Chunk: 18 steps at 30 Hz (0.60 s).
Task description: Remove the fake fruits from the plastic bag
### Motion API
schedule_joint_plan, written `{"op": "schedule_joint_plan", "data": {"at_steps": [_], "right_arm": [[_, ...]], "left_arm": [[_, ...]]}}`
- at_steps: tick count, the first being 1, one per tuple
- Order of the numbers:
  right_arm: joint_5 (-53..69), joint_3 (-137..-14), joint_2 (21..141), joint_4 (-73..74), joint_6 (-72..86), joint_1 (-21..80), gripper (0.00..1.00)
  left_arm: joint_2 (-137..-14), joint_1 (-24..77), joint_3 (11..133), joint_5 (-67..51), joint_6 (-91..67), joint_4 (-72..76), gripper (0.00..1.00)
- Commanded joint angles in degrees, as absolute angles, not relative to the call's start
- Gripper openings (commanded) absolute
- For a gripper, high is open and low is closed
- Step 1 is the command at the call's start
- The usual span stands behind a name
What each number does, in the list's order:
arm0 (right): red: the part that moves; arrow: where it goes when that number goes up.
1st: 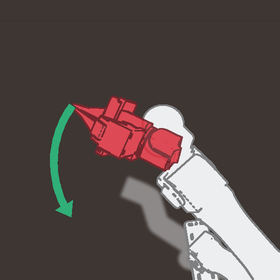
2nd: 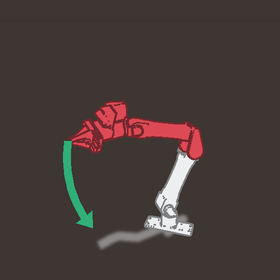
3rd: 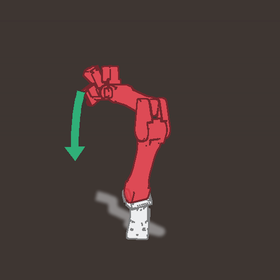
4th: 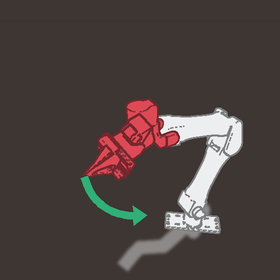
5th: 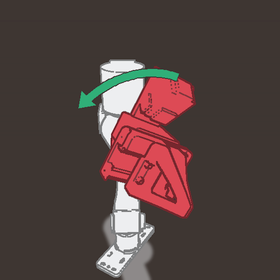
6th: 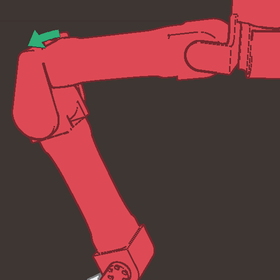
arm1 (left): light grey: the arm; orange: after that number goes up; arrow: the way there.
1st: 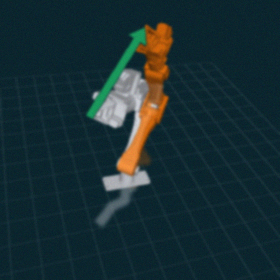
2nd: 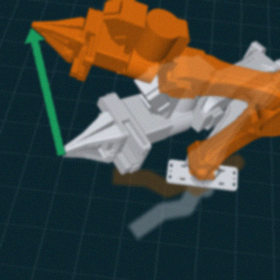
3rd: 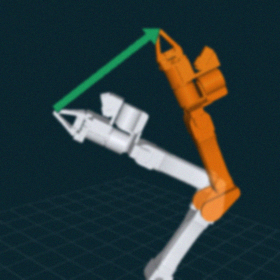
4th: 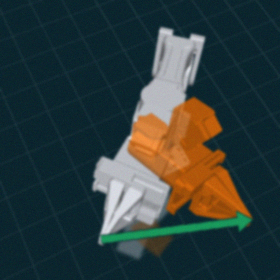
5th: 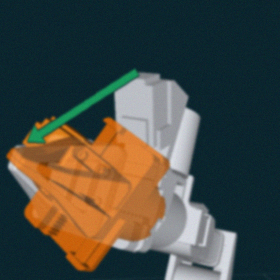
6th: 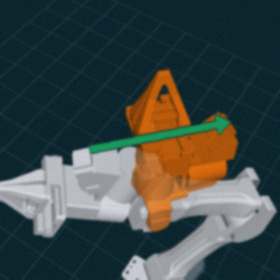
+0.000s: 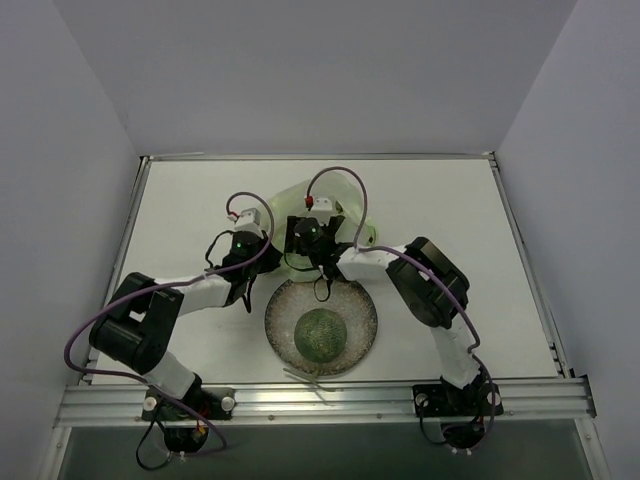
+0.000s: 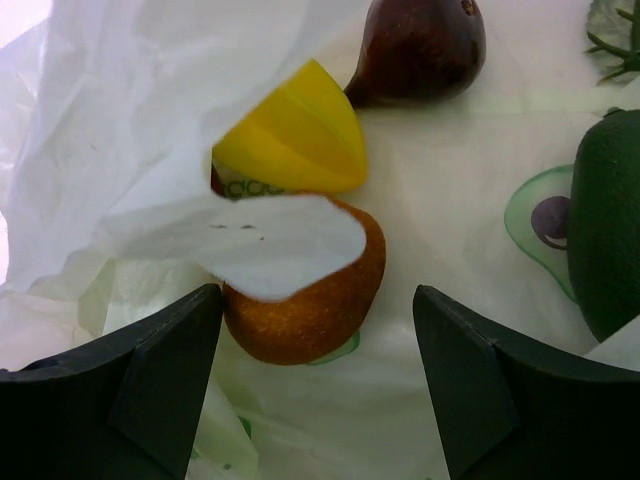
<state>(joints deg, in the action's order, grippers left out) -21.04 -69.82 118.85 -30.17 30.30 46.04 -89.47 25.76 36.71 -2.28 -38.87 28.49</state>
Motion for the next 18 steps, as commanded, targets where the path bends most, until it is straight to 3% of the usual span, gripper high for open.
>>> {"op": "schedule_joint_plan", "data": {"at_steps": [1,4,6,7,10,18], "right_arm": [[-20.2,-73.4,120.3,-30.8,30.7,45.2,0.73],[-19.7,-74.6,121.5,-30.8,30.2,44.7,0.7],[-19.9,-74.4,121.2,-31.7,29.7,44.6,0.58],[-20.0,-72.9,120.0,-32.4,29.5,44.6,0.44],[-19.6,-69.4,115.4,-37.4,27.7,44.8,0.29],[-20.1,-60.6,102.1,-34.5,23.9,47.5,0.26]], "left_arm": [[-87.5,25.8,38.1,0.8,-39.6,26.9,0.02],[-87.5,25.8,38.1,0.7,-39.6,27.0,0.03],[-87.6,25.8,38.1,0.4,-39.6,27.1,0.02],[-87.7,25.8,38.1,0.2,-39.6,27.7,0.02],[-88.0,25.8,38.0,0.0,-39.6,28.6,0.02],[-87.8,25.8,38.2,-1.8,-39.2,28.8,0.02]]}}
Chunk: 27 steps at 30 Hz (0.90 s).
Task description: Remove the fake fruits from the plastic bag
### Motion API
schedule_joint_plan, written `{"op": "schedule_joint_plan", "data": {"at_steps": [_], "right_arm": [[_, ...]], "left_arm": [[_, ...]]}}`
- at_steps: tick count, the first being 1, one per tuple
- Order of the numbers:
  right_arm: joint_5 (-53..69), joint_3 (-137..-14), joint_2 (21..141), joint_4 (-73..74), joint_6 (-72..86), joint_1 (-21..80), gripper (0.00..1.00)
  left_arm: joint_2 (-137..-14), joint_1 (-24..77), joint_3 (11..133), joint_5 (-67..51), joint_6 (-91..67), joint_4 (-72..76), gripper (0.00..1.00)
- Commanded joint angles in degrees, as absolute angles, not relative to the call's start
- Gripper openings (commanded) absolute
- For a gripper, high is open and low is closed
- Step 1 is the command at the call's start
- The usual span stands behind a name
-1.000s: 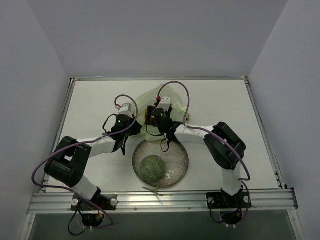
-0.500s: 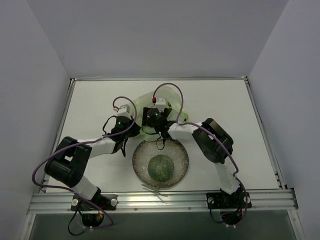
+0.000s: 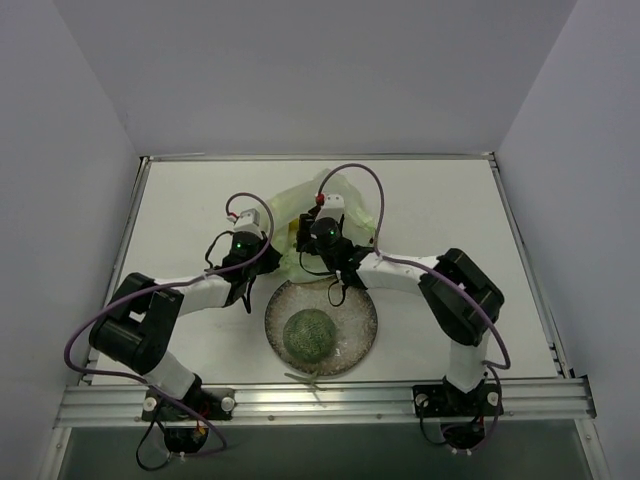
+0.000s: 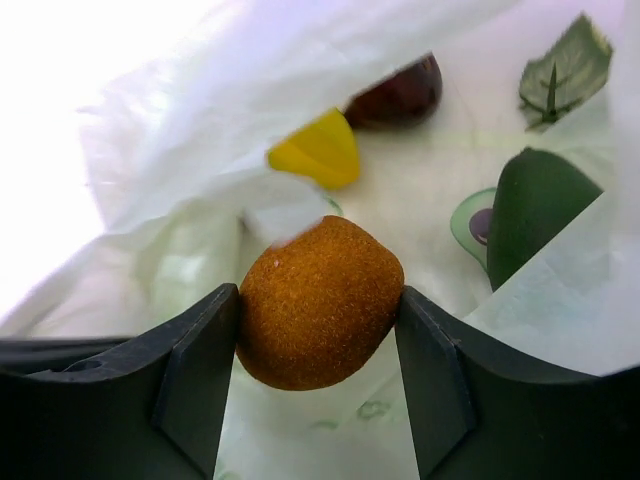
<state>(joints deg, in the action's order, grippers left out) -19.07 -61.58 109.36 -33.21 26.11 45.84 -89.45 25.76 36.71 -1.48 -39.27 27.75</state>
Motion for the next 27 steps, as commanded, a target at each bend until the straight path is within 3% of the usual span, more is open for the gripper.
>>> {"op": "schedule_joint_plan", "data": {"at_steps": [1,9,18,27], "right_arm": [[-20.0,-60.2,99.8,-33.7,23.5,48.0,0.26],[-22.4,-56.5,90.6,-25.0,21.3,54.9,0.26],[-26.5,-37.8,71.0,-17.8,31.0,55.5,0.25],[-25.2,-28.5,67.5,-16.3,38.2,57.6,0.25]], "left_arm": [[-87.5,25.8,38.2,-1.9,-39.0,28.8,0.02],[-85.1,25.8,37.8,-2.2,-38.3,28.6,0.02],[-83.7,25.7,37.4,-2.5,-38.4,28.5,0.02],[-83.5,25.8,37.4,-2.5,-38.2,28.7,0.02]]}}
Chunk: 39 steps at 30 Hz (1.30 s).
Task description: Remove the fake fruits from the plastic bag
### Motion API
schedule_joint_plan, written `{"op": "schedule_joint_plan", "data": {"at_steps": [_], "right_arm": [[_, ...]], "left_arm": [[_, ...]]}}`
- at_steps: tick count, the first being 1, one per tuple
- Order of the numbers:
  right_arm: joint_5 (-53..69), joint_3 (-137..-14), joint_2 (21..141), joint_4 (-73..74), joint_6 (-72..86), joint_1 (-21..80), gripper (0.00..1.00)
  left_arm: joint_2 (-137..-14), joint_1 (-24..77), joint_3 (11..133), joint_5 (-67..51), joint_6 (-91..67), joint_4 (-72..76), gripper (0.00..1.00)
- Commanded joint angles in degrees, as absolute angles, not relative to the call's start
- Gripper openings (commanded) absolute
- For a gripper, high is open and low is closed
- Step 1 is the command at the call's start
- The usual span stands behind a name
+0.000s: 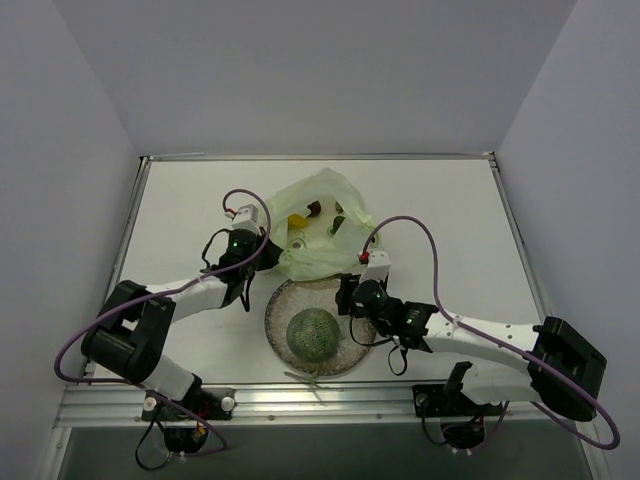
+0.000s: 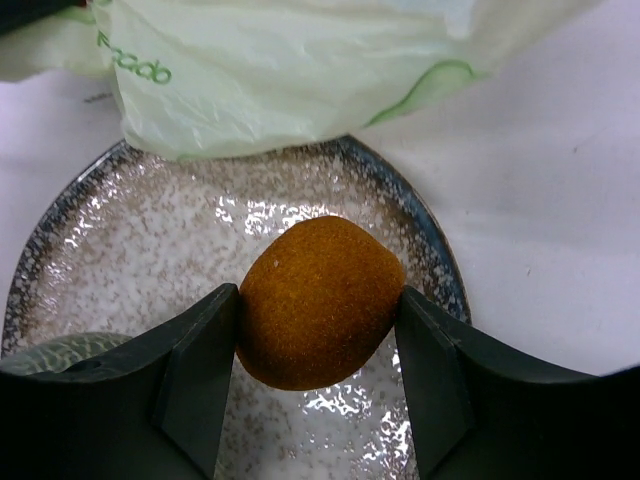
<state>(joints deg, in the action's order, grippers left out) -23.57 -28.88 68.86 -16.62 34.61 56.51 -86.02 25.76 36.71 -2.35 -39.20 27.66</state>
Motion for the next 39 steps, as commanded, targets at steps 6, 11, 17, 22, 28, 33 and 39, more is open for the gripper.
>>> {"op": "schedule_joint_plan", "data": {"at_steps": [6,11,17,22,28,33,39], "right_arm": [[-26.3,-30.6,68.2,-12.5,38.5,58.4,0.69],[-27.7,-34.0,65.7,-8.5,34.5,58.3,0.72],[-27.4,-44.8,72.0,-11.0,27.4,56.9,0.15],[-26.2,-52.6,81.2,-17.0,20.0,52.8,0.0],[-21.5,-54.1,94.1,-25.3,19.9,44.0,0.0],[-20.2,-47.9,97.6,-32.1,22.3,37.4,0.0],[-22.4,-47.1,98.6,-33.0,23.3,35.3,0.0]], "left_arm": [[-82.8,25.8,36.7,-2.8,-38.3,29.4,0.02],[-81.1,25.8,35.9,-3.1,-38.2,29.8,0.02],[-82.9,25.8,36.1,-3.9,-39.2,30.4,0.02],[-83.3,26.1,35.8,-4.3,-40.4,31.4,0.03],[-85.2,27.0,35.2,-3.7,-42.0,32.7,0.02],[-88.2,27.2,34.9,-4.4,-44.6,35.1,0.02],[-91.1,27.9,34.6,-5.5,-46.8,37.6,0.02]]}}
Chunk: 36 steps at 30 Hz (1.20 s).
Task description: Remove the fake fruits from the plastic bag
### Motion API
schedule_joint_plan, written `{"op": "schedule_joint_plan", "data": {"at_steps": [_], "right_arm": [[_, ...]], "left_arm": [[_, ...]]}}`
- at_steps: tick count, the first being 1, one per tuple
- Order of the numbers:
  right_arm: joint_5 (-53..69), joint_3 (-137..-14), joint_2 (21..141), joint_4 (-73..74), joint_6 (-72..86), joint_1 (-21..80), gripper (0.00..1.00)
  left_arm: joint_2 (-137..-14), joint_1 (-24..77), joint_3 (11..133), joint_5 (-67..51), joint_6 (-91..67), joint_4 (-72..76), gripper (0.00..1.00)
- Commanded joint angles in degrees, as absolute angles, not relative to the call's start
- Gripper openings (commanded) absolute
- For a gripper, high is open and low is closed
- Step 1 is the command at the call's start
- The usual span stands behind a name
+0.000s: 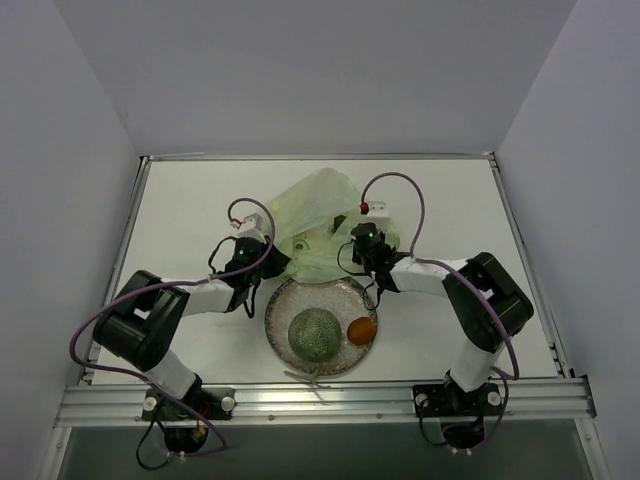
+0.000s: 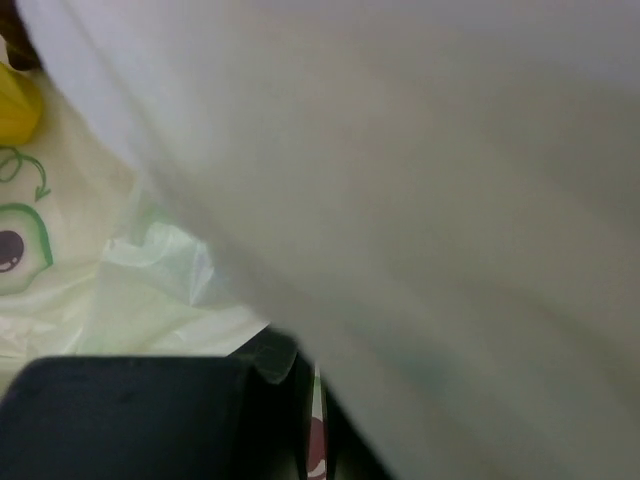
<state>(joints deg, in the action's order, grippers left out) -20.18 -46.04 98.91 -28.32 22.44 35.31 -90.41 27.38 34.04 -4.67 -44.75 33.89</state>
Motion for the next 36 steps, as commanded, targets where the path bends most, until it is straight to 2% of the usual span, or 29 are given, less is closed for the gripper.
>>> {"op": "schedule_joint_plan", "data": {"at_steps": [1,3,6,7,11,17,21,25,26,28,31,32,36], "right_arm": [[-22.8,-47.6,98.8,-32.3,23.6,35.3,0.0],[-23.0,-48.5,98.4,-31.2,23.4,35.6,0.01],[-24.9,-49.7,95.5,-30.5,20.8,38.2,0.1],[-25.8,-51.2,94.2,-29.7,20.2,40.1,0.17],[-22.6,-55.8,94.6,-25.8,19.3,42.4,0.26],[-21.2,-64.2,103.3,-22.2,15.8,43.2,0.24],[-11.1,-69.9,108.8,-25.3,13.6,41.7,0.23],[-2.3,-76.2,115.2,-25.4,8.5,41.2,0.37],[-1.2,-77.2,116.1,-25.1,7.3,41.0,0.45],[-0.6,-80.3,118.2,-24.1,4.5,40.3,0.5],[-0.4,-82.8,120.0,-22.5,2.6,38.9,0.51],[3.1,-84.1,120.3,-21.8,1.9,38.5,0.52],[9.3,-89.5,122.9,-16.9,-1.6,37.3,0.62]], "left_arm": [[-91.1,27.8,34.7,-5.4,-46.8,37.7,0.02],[-90.4,27.9,34.5,-4.8,-46.3,37.4,0.02],[-88.6,27.9,34.3,-4.0,-45.5,36.6,0.02],[-88.2,27.9,34.2,-3.9,-45.4,36.4,0.02],[-87.1,27.9,34.2,-4.2,-45.2,36.3,0.02],[-85.5,27.9,33.9,-3.1,-44.3,35.3,0.02],[-82.0,27.9,33.1,-0.6,-43.4,34.0,0.02],[-79.0,27.9,32.1,3.3,-42.6,31.6,0.02],[-78.7,27.9,32.1,3.7,-42.5,31.3,0.02],[-78.7,27.9,31.9,4.3,-42.7,31.4,0.02],[-80.0,27.9,32.4,3.4,-42.8,31.6,0.02],[-80.2,27.9,32.4,3.3,-43.2,31.8,0.02],[-81.5,27.9,32.7,2.7,-43.2,32.3,0.02]]}}
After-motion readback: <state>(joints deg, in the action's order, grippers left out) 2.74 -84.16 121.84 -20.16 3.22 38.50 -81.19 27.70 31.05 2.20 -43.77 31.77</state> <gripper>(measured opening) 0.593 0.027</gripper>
